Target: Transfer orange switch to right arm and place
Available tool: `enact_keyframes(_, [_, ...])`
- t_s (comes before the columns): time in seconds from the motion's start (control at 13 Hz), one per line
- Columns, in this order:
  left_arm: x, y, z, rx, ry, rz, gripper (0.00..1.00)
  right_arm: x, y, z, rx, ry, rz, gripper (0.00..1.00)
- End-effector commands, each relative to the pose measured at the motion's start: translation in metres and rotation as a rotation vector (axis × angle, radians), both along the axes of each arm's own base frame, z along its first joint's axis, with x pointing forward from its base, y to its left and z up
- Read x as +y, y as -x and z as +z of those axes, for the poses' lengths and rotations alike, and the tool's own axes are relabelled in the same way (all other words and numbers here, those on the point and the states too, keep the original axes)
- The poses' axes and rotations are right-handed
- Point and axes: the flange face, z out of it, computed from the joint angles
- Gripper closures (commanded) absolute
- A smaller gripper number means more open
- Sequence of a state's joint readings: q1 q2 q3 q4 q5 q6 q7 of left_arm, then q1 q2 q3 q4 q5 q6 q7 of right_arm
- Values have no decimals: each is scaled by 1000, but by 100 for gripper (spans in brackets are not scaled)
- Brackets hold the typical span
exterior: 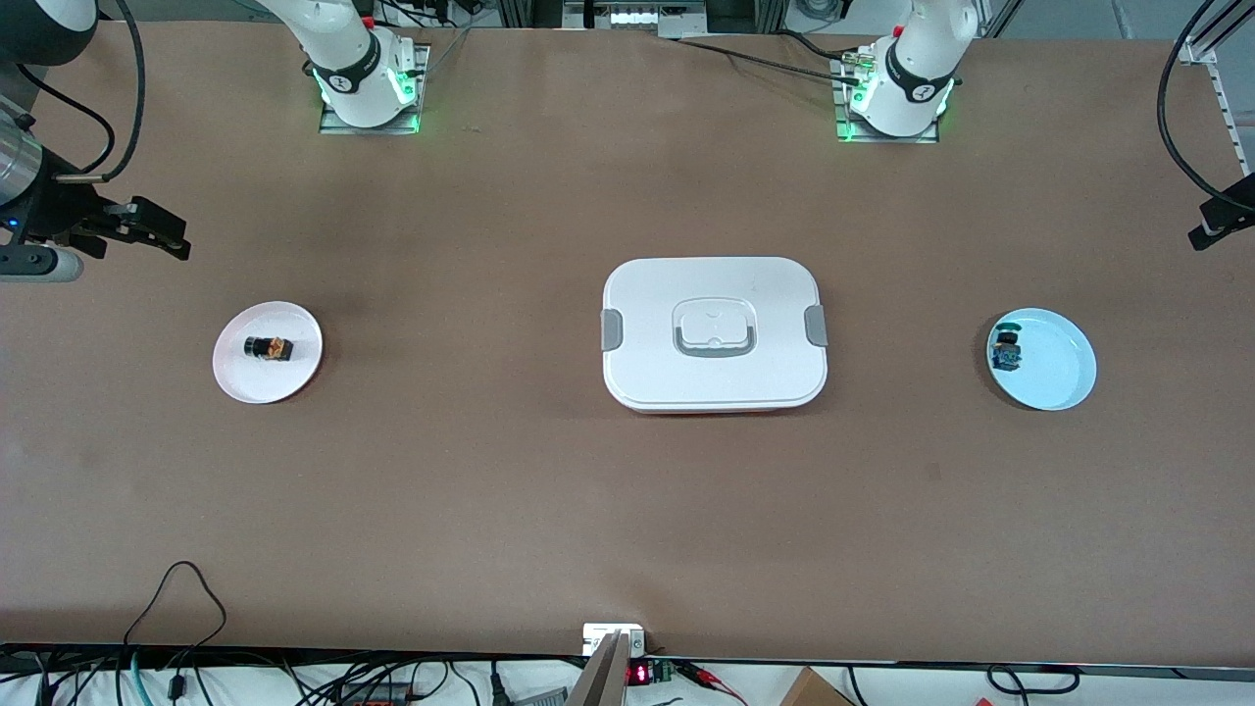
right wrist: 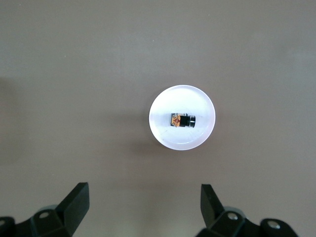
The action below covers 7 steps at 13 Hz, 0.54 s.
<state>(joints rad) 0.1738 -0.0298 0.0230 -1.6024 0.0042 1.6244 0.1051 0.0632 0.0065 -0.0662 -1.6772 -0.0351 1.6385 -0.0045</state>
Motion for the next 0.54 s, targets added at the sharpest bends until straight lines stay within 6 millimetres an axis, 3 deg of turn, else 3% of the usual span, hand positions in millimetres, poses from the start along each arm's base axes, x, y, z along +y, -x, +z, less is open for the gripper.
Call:
enact_keyframes(0.0, [1,-2,4,10,-21,-2,0,-9,1,15,0,-8,1,0])
enact_keyframes(0.46, [-10,-4,4,11,-21,-27,0,-9,3,20,15,-11,6,0])
